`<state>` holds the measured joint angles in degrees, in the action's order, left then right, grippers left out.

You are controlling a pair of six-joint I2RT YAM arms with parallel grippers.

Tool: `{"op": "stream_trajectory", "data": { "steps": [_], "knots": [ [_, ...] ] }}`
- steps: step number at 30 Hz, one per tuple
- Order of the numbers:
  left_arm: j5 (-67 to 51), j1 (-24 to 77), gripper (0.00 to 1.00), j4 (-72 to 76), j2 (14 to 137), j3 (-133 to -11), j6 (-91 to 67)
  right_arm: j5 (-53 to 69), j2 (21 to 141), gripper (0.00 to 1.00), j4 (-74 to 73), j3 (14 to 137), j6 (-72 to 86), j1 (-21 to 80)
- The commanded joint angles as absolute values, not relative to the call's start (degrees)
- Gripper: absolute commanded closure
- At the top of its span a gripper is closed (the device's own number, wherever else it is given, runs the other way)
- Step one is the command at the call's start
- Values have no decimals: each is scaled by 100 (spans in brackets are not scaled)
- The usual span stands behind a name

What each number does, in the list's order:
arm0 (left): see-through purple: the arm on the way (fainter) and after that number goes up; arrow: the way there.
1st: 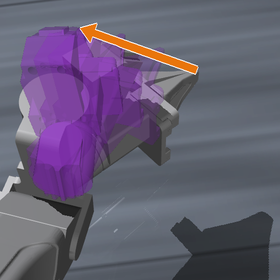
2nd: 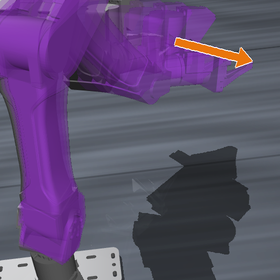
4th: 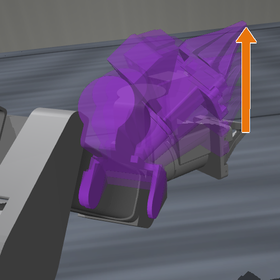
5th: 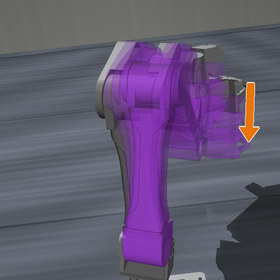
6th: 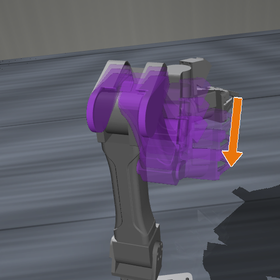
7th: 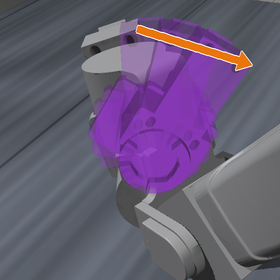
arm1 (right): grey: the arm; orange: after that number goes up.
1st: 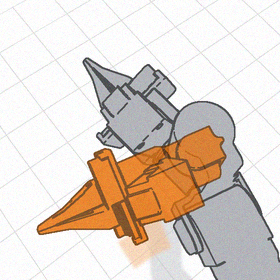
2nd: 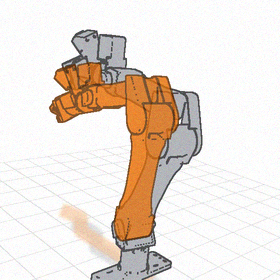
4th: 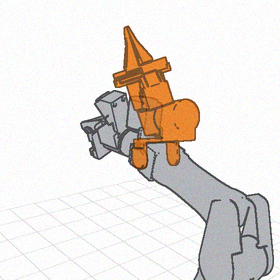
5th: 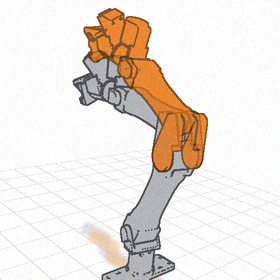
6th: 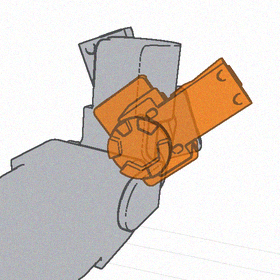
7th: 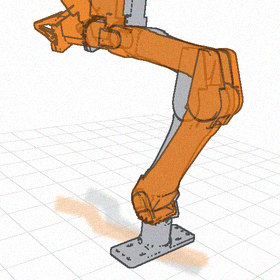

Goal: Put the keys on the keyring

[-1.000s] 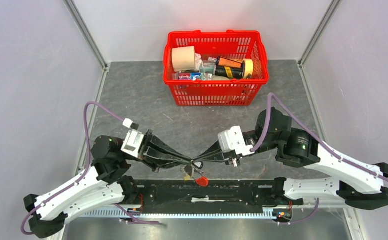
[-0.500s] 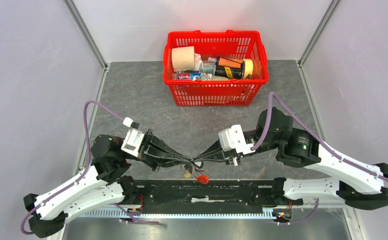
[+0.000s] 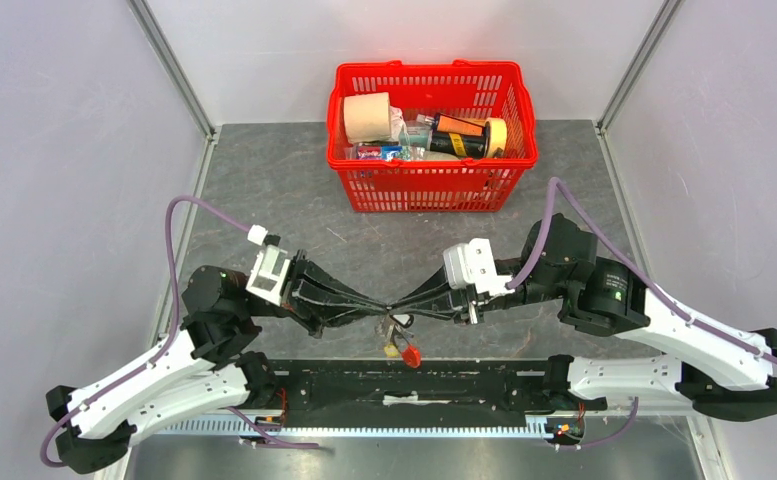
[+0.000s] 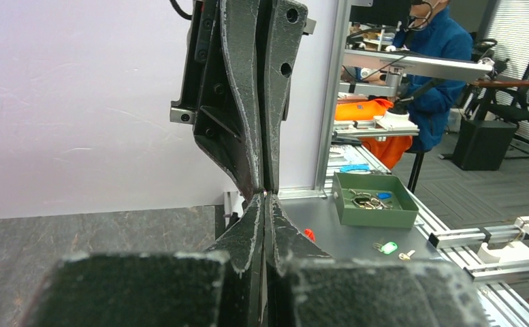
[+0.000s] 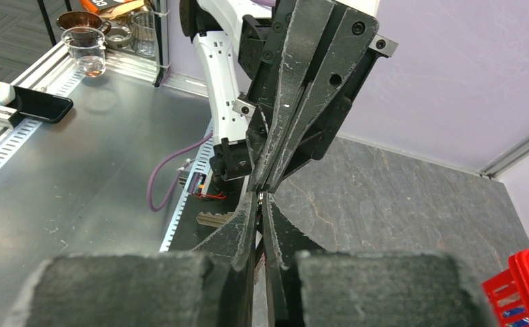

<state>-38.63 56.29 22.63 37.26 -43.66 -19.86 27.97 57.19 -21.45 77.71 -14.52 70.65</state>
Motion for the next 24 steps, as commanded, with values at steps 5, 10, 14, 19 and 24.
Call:
{"op": "stream_trajectory", "data": {
  "steps": [5, 10, 14, 19, 24],
  "knots": [
    [-3115, 5625, 98, 1897, 3716, -4596, -1765, 2638, 5543, 84, -1636, 7819, -1210, 7109],
    [-2766, 5625, 98, 1732, 3705, -4640, -1649, 2360, 5337, 78, -1515, 7753, -1012, 7107],
    [-2542, 5625, 98, 1688, 3714, -4659, -1589, 1998, 5272, 72, -1572, 7760, -790, 7105],
    [-2294, 5625, 98, 1627, 3667, -4658, -1539, 1709, 5263, 72, -1728, 7792, -677, 7107],
    [-2194, 5625, 98, 1391, 3616, -4677, -1512, 1390, 5231, 71, -1925, 7709, -565, 7101]
  ]
}}
